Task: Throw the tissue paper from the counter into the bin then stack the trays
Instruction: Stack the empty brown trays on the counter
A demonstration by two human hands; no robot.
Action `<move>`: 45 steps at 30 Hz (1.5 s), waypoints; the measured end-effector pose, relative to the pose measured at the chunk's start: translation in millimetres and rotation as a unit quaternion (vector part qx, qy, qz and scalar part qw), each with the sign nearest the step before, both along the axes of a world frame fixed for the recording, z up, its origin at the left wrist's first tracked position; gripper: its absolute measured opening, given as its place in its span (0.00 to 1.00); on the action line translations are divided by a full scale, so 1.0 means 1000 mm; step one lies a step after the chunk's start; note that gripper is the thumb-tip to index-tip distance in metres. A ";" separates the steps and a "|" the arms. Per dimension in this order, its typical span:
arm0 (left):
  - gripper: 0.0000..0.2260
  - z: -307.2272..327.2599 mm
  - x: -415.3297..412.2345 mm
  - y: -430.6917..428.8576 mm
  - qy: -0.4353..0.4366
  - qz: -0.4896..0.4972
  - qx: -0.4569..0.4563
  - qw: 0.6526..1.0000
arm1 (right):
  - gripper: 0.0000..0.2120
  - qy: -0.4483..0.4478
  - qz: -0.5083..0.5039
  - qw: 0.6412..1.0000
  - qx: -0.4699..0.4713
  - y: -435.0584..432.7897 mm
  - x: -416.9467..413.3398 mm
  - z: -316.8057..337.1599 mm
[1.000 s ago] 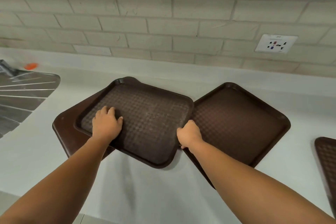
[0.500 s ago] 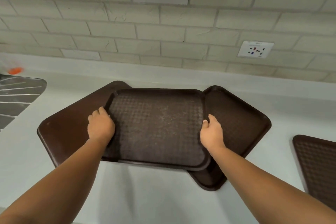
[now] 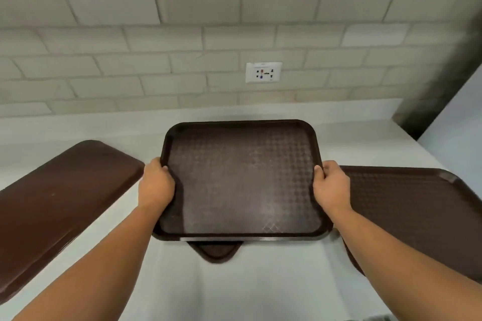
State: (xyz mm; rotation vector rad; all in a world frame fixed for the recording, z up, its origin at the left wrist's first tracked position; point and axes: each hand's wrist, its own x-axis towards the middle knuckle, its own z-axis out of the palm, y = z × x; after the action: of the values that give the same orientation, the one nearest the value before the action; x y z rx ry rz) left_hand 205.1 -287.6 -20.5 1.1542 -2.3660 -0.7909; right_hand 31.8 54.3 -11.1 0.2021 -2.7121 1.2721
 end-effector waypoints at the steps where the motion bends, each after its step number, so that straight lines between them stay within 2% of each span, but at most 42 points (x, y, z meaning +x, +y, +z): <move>1: 0.10 0.000 -0.011 0.018 0.007 -0.008 0.006 1.000 | 0.08 0.013 -0.004 1.000 0.014 0.022 -0.004 0.004; 7: 0.14 0.000 -0.066 0.125 0.022 -0.080 0.024 0.996 | 0.07 0.009 -0.024 0.997 0.071 0.149 -0.030 0.001; 11: 0.12 -0.003 -0.097 0.194 0.019 -0.102 0.038 0.994 | 0.15 -0.001 -0.073 0.988 0.132 0.214 -0.043 -0.005; 14: 0.08 -0.012 -0.116 0.235 -0.006 -0.138 0.037 0.990 | 0.18 -0.020 -0.098 0.979 0.179 0.260 -0.052 -0.009; 17: 0.09 -0.023 -0.131 0.276 -0.040 -0.173 0.020 0.984 | 0.18 -0.043 -0.105 0.970 0.217 0.309 -0.065 -0.011; 22: 0.10 -0.034 -0.145 0.332 -0.060 -0.190 0.011 0.980 | 0.17 -0.094 -0.081 0.968 0.219 0.369 -0.091 -0.020; 25: 0.11 -0.041 -0.149 0.353 -0.092 -0.189 0.018 0.978 | 0.14 -0.109 -0.071 0.963 0.236 0.391 -0.100 -0.025; 29: 0.11 -0.045 -0.155 0.377 -0.091 -0.188 0.007 0.978 | 0.10 -0.097 -0.093 0.957 0.256 0.410 -0.109 -0.031; 34: 0.10 -0.049 -0.159 0.395 -0.105 -0.160 -0.011 0.982 | 0.08 -0.094 -0.088 0.964 0.232 0.423 -0.119 -0.047; 38: 0.09 -0.054 -0.162 0.403 -0.140 -0.138 -0.027 0.980 | 0.07 -0.082 -0.071 0.967 0.230 0.426 -0.131 -0.051; 45: 0.08 -0.057 -0.171 0.410 -0.126 -0.129 -0.045 0.983 | 0.12 -0.076 -0.057 0.970 0.224 0.426 -0.148 -0.060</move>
State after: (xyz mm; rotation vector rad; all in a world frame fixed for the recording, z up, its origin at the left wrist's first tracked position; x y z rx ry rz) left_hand 33.8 122.9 -77.1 0.9714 -2.7714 -0.6395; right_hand -115.8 480.0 -70.7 -0.0091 -3.0553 0.6544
